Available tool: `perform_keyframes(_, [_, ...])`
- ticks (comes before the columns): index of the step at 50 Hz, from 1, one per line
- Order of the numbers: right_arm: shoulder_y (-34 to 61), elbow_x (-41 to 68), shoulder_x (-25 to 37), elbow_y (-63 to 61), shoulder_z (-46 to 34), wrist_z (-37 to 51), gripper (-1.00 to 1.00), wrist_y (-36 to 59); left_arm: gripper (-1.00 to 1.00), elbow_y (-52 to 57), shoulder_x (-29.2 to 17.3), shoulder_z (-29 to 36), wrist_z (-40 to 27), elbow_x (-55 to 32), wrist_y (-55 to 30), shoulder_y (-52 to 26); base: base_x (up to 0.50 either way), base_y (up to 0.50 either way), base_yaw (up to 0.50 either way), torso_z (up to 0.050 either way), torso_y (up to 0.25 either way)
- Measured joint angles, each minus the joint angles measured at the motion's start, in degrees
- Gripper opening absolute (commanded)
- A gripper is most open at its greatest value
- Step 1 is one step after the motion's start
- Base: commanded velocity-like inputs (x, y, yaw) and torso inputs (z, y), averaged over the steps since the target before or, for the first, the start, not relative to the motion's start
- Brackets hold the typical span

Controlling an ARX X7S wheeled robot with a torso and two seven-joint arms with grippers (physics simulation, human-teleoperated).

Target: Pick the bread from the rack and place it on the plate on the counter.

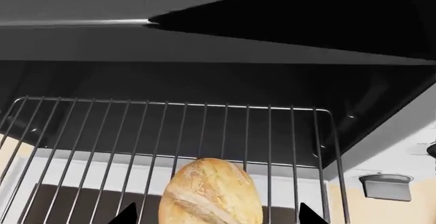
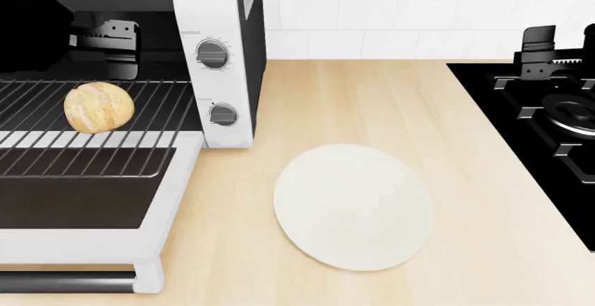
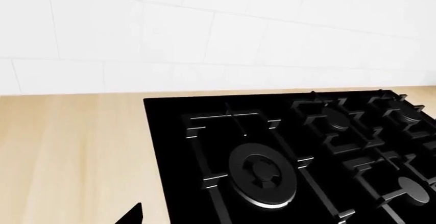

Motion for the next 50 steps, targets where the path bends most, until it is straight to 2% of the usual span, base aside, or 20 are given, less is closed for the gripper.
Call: perform_keyframes(50, [-1.8, -0.4, 0.2, 0.8, -0.5, -0.9, 1.00, -1.8, 1.00, -0.1, -0.7, 2.2, 5.5, 5.2, 2.6, 5.2, 0.00, 0.00, 0.00, 0.000, 0.000])
